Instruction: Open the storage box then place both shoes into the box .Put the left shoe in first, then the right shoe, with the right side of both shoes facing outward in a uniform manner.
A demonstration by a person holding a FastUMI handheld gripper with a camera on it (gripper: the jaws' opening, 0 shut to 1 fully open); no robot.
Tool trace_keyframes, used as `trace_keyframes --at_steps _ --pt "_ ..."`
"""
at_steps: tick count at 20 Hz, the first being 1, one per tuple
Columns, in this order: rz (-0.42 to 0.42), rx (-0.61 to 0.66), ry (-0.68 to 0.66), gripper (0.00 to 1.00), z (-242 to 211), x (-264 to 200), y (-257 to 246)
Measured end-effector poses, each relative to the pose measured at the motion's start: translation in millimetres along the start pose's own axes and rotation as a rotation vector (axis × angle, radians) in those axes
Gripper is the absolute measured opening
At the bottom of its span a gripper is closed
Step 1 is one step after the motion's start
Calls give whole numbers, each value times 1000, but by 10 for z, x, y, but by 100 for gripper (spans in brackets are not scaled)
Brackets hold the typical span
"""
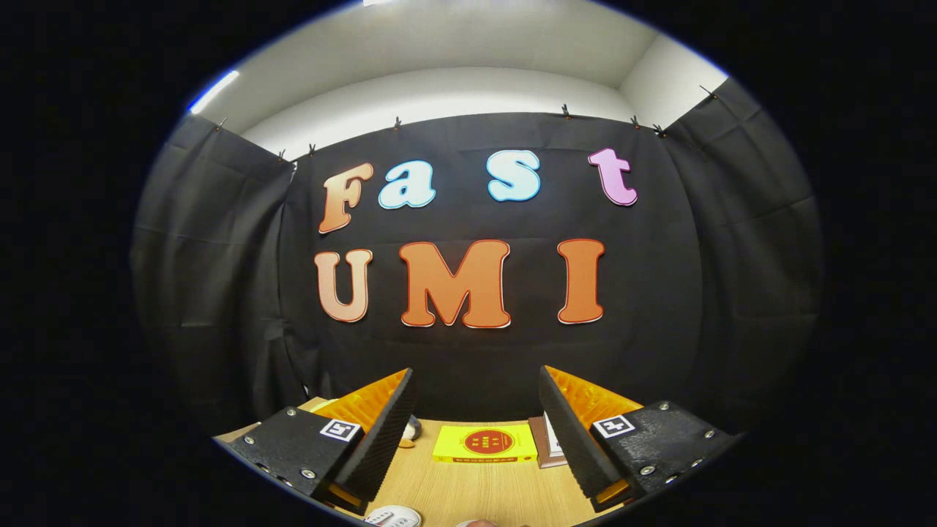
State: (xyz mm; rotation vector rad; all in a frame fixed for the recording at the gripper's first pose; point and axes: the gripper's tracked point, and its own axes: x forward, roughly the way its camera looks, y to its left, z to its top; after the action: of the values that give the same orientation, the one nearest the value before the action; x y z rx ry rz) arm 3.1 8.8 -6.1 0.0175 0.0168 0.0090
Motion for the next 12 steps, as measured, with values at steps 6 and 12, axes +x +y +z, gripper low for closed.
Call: trace_keyframes --at_steps 6,12 --pt "13 -22 11 99 -42 -29 33" --pt "56 -12 70 99 -266 -71 180"
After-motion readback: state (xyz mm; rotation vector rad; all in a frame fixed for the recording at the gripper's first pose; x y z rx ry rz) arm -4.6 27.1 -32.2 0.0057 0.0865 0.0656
